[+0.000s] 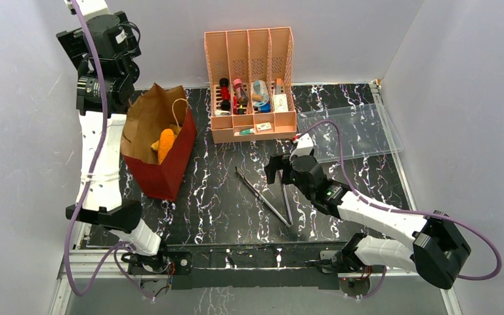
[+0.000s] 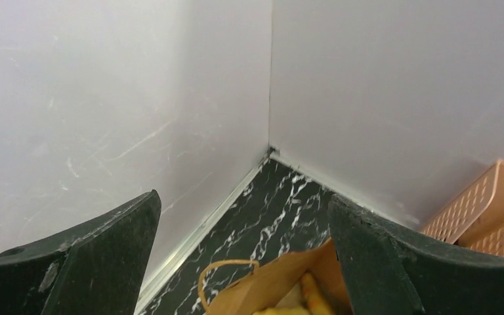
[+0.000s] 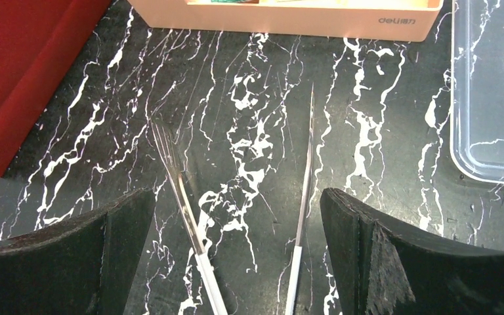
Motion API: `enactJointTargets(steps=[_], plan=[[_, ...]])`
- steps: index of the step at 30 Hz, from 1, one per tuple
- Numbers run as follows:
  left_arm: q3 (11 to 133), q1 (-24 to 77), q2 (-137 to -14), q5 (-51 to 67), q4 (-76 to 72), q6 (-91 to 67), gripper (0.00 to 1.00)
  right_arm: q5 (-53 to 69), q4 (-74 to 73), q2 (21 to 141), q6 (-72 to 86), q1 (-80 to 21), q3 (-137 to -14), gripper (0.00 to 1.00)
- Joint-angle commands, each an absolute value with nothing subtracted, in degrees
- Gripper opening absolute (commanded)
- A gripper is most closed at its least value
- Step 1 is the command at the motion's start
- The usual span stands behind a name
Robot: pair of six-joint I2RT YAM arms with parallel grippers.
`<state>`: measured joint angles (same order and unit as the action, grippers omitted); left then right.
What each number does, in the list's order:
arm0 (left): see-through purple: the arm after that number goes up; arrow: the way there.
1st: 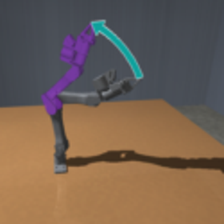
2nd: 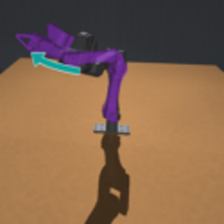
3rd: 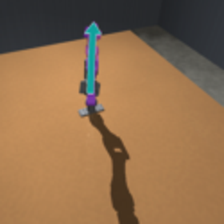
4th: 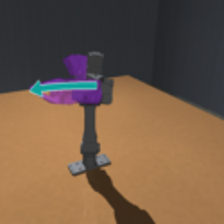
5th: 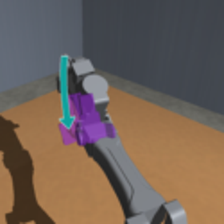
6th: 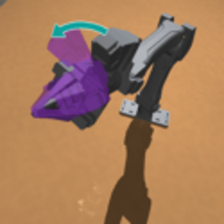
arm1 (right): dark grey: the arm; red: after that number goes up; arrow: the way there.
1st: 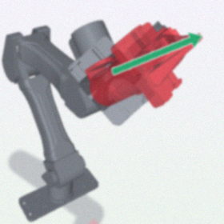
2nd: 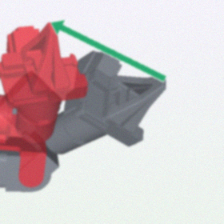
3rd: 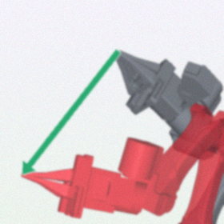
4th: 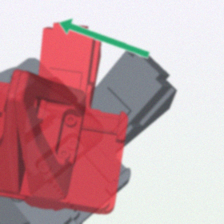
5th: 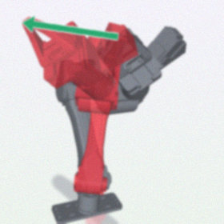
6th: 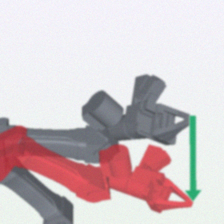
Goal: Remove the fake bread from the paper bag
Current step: Adjust the paper bag at the center of the board.
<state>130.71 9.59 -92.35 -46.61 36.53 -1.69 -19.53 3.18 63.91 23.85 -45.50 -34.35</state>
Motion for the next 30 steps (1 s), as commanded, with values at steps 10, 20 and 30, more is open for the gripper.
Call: enactJointTargets(steps=[10,20,30], plan=[[107.5,-0.3,-77.8,-33.6,49.7,-8.1,0.98,-19.3,5.6,61.3,25.2,-46.1,-33.6,0.98],[99.9,-1.5,-72.7,-25.8,49.5,-9.1,0.98,-21.3,4.3,59.9,25.7,-46.1,-31.5,0.98],[89.5,-2.2,-69.5,-19.3,46.9,-11.0,0.98,-22.4,2.0,58.1,26.1,-46.1,-31.0,0.98]])
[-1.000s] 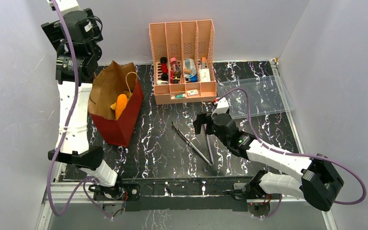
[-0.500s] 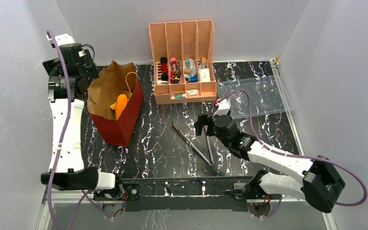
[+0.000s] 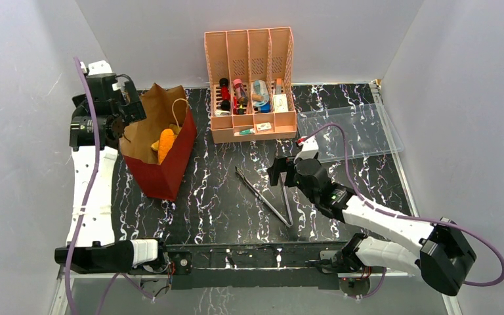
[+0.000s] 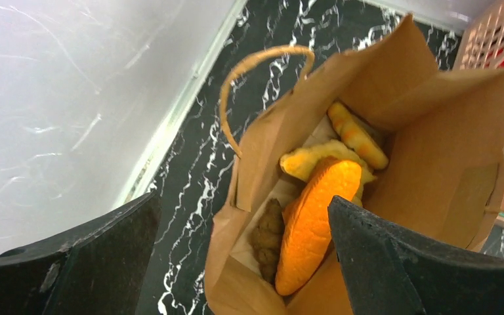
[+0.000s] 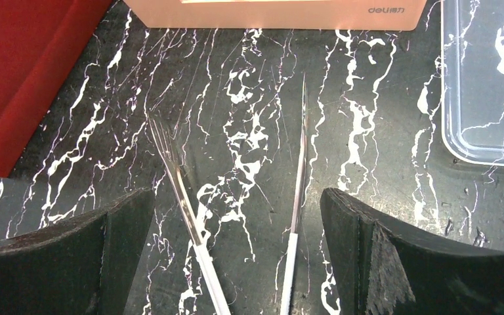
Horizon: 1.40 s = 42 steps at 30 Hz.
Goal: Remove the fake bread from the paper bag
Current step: Adjust the paper bag at the center of the board.
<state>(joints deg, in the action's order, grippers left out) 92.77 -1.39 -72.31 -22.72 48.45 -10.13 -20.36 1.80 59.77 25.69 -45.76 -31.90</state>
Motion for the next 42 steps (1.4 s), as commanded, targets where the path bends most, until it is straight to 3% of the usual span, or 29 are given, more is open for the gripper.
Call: enactJointTargets(steps=[1,19,33,42], plan=[[88.5,-2.3,-69.3,-19.1,46.4,-11.1,0.98,-22.6,2.0,58.2,26.0,-46.1,-30.7,0.98],[80.0,-4.6,-70.8,-18.1,37.1,-10.7,0.98,-23.8,0.3,64.4,26.5,-46.8,-30.3,0.98],[73.8,-5.5,-74.5,-11.9,29.8,-12.2,0.94,-27.4,-1.1,72.1,26.4,-53.7,-31.9,0.98],[75.0,-5.8,-76.0,-9.5,28.3,-12.6,0.76,-30.4,-1.9,72.8,26.9,-57.4,-32.3,0.98]])
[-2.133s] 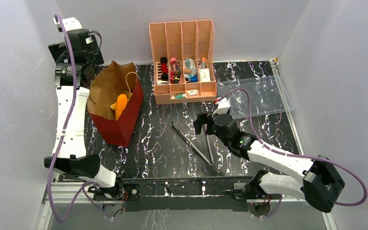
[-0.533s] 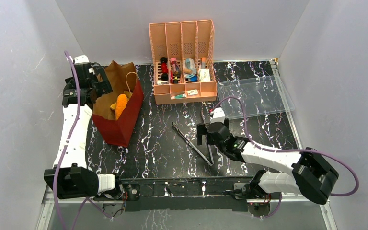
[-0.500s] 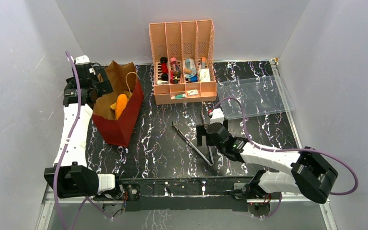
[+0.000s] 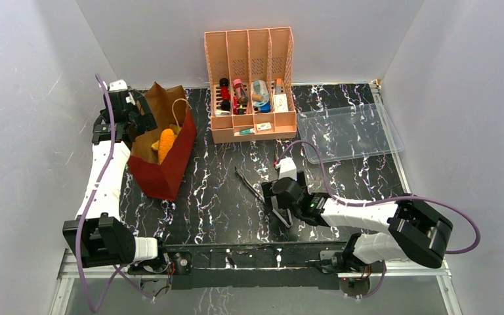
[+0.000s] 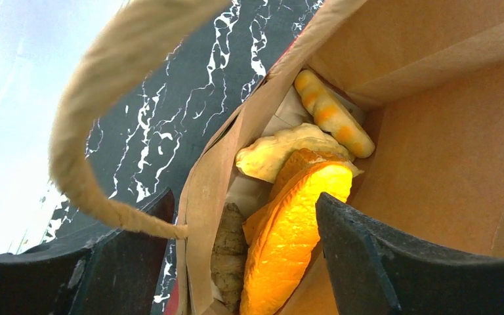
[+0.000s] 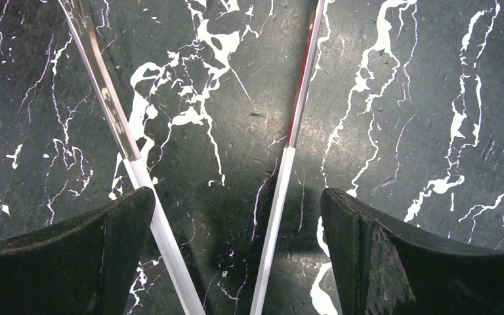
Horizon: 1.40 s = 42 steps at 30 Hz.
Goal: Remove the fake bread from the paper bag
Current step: Adjust the paper bag at the center of the board.
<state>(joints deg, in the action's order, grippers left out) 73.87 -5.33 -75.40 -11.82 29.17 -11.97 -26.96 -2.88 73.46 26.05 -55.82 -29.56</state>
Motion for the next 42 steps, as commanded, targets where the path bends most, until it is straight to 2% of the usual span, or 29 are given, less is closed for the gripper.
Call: enactJointTargets(steps=[1,3,5,6,8,9,25,42], plan=[[75.1,-5.8,-76.1,-9.3,28.2,-12.6,0.74,-30.8,-2.1,72.3,26.9,-57.6,-32.3,0.98],[75.1,-5.8,-76.1,-9.2,28.1,-12.8,0.71,-31.0,-2.5,71.2,26.9,-57.9,-32.4,0.98],[74.6,-5.9,-75.9,-9.2,27.7,-12.8,0.6,-30.7,-2.8,70.5,26.8,-58.1,-32.4,0.98],[74.2,-5.9,-75.7,-9.3,27.5,-12.8,0.49,-30.4,-3.0,70.4,26.7,-58.1,-32.5,0.98],[73.6,-5.9,-75.4,-10.9,27.3,-13.4,0.05,-30.0,-3.6,70.5,26.6,-58.4,-32.7,0.98],[73.1,-5.9,-75.1,-12.0,27.3,-14.0,0.0,-30.0,-3.8,70.6,26.6,-58.7,-32.7,0.98],[70.9,-6.0,-72.1,-13.1,23.2,-13.1,0.0,-28.9,-2.3,73.0,26.6,-61.9,-31.4,0.98],[69.1,-6.0,-69.5,-13.3,16.4,-12.5,0.0,-32.1,1.2,81.3,27.3,-62.8,-31.8,0.98]])
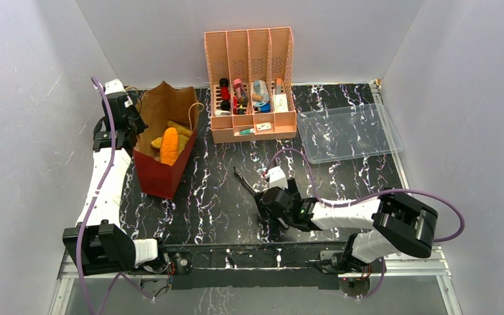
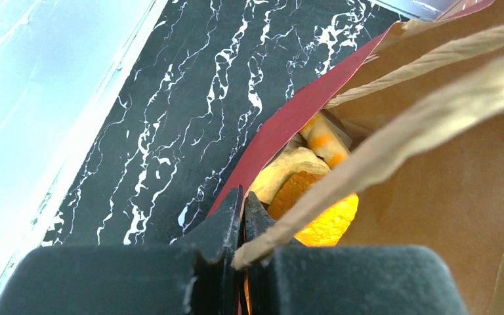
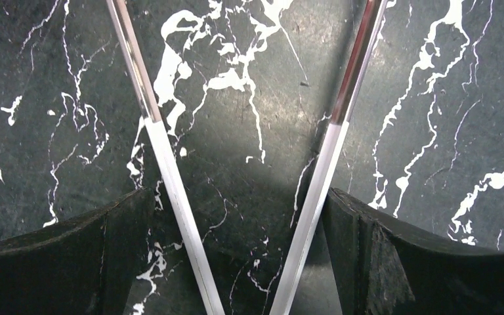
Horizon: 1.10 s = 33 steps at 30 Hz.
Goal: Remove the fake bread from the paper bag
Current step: Adjust the paper bag at the center of the board.
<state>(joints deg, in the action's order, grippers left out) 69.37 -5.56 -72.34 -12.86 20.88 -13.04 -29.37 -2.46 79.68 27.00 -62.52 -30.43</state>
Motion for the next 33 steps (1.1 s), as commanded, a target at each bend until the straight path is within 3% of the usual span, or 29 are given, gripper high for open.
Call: enactJointTargets(steps=[1,4,13,22,33], plan=[[69.0,-6.0,-69.5,-13.2,16.0,-12.4,0.0,-32.3,1.9,82.1,27.3,-62.8,-31.9,0.98],[68.2,-6.0,-69.1,-12.7,14.5,-12.1,0.0,-32.6,3.3,84.8,27.5,-62.8,-32.2,0.93],[66.9,-6.0,-67.7,-12.3,9.0,-10.5,0.0,-32.1,4.1,86.5,28.7,-62.8,-32.6,0.56],[65.4,-6.0,-65.9,-10.6,2.5,-8.7,0.0,-29.6,2.7,80.3,30.7,-62.9,-31.7,0.52],[55.3,-5.3,-59.9,-6.0,-4.8,-8.6,0.0,-26.8,-1.0,72.3,32.3,-63.2,-31.9,0.44]])
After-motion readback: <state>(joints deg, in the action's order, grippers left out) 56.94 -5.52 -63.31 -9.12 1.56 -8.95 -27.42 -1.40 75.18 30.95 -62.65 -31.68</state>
